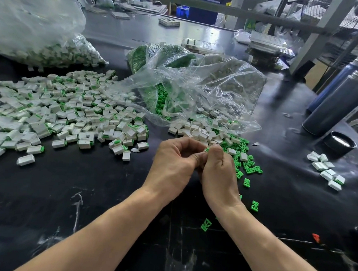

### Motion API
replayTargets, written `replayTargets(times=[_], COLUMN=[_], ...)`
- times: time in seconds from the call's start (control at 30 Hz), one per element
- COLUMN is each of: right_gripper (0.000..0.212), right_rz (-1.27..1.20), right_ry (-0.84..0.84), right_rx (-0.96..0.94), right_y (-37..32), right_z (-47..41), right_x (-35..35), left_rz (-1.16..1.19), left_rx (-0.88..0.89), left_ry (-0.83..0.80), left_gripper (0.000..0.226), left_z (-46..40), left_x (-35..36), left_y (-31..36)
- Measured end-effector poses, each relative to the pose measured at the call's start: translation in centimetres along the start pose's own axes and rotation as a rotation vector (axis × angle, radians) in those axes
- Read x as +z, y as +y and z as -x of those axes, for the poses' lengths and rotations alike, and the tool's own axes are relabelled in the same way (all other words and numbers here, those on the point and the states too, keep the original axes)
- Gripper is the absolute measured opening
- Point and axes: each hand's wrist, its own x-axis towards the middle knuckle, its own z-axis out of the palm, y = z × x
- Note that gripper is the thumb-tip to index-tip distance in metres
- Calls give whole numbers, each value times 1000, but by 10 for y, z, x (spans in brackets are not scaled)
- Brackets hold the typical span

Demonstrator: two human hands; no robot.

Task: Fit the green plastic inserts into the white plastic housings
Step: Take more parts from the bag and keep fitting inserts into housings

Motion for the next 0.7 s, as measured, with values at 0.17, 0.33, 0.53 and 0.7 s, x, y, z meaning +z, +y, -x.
replayTargets(times=[0.17, 0.33, 0.53, 0.7], right_gripper=[55, 53, 53, 57], right_rz=[5, 11, -12, -42], right_ry=[34, 25, 29, 21], right_rx=[-9, -19, -36, -29], right_y=[2, 2, 1, 4], right_z=[-1, -1, -2, -3], right_x=[2, 3, 3, 4], left_rz=[-22, -30, -74, -79], left_rx=[-13, -25, -42, -43], left_ry=[40, 46, 85, 93], left_gripper=[10, 9, 9, 12], left_z=[1, 2, 2, 1], left_x=[3, 3, 4, 4], left_y=[1, 2, 0, -1])
